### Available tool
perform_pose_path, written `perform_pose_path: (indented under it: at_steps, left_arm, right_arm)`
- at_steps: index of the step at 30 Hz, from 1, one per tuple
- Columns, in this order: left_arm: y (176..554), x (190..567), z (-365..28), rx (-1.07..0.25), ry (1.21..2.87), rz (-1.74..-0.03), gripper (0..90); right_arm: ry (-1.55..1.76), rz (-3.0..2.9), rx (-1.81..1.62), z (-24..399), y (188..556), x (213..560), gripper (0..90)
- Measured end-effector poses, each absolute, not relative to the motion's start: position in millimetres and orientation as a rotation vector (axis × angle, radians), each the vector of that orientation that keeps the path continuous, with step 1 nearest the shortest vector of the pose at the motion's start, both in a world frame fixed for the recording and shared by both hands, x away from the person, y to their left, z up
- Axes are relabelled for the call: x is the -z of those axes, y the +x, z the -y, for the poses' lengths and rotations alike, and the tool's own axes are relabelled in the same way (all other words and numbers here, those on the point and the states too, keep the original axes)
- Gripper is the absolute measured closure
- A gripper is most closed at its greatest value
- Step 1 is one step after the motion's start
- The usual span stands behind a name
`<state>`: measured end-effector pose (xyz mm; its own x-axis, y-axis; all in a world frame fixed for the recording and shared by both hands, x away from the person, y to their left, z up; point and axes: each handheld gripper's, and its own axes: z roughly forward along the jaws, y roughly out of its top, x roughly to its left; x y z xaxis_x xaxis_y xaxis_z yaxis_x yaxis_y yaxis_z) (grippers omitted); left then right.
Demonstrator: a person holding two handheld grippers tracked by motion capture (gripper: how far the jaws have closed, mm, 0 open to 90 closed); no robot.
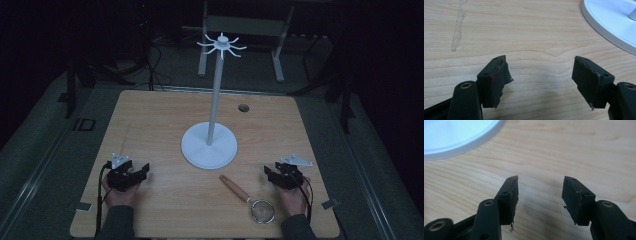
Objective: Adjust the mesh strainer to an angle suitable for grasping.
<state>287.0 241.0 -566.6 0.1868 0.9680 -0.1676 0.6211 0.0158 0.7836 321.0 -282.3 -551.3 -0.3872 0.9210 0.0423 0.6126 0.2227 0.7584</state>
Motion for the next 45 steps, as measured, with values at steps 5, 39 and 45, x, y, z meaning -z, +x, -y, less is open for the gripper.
perform_pose_path:
  at_steps: [5, 39, 45]
  left_arm:
    - [287, 567, -241, -0.568, 1.691, -1.518, 29.0]
    - [287, 567, -239, -0.587, 1.705, -1.527, 31.2]
    - [287, 567, -239, -0.588, 1.705, -1.526, 31.1]
  right_arm:
    - [1.325, -2.097, -0.956, 274, 312, 541, 51.3]
    - [1.065, -2.513, -0.765, 226, 295, 496, 55.1]
    - [1.0, -2.553, -0.722, 219, 292, 490, 54.9]
